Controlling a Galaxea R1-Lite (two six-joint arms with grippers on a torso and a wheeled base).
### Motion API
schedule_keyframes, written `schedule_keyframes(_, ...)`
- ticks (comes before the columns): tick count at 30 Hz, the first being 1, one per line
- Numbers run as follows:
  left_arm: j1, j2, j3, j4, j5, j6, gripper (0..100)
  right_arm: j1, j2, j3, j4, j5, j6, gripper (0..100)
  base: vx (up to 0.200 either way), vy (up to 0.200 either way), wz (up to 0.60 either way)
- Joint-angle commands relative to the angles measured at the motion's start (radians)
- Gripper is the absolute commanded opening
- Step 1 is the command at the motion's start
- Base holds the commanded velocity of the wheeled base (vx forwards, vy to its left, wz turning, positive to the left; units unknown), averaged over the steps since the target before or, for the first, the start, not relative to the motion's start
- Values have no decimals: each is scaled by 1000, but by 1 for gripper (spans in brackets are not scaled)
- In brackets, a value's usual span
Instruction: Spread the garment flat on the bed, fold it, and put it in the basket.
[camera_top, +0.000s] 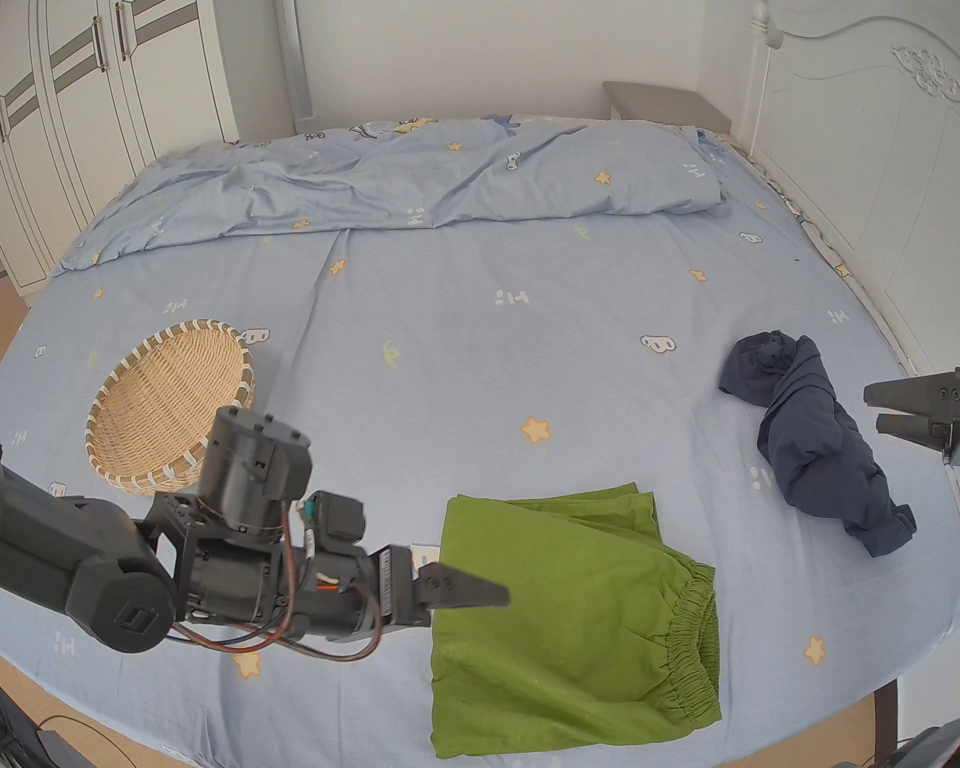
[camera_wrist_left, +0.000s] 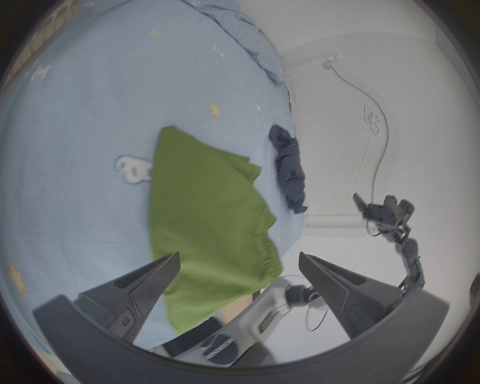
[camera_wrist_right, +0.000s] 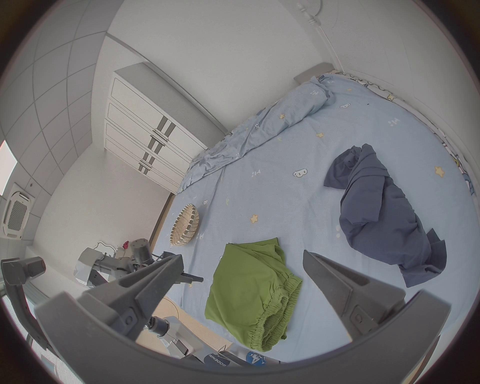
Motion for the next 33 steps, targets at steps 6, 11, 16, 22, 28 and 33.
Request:
schedule_keyframes(6,107,193,185,-162,-64,180,100,24,-79,-22,35,4,2,100,0,0,0)
schedule_keyframes(11,100,297,152,-254,-67,177,100,25,-79,-15,35,2,2,100,0,0,0)
schedule_keyframes(16,51,359,115,-329,-62,154,100,34,-79,-15,33,1,2,100,0,0,0)
schedule_keyframes(22,6,363,96,-453,-75,49,100,34,-71,-8,29,-5,1,100,0,0,0)
schedule_keyframes(28,-28,391,111,-581,-73,-44,100,34,-68,-6,26,-7,1,100,0,0,0)
schedule_keyframes(33,-29,388,132,-628,-78,-61,0,38,-67,-6,24,-7,1,100,0,0,0)
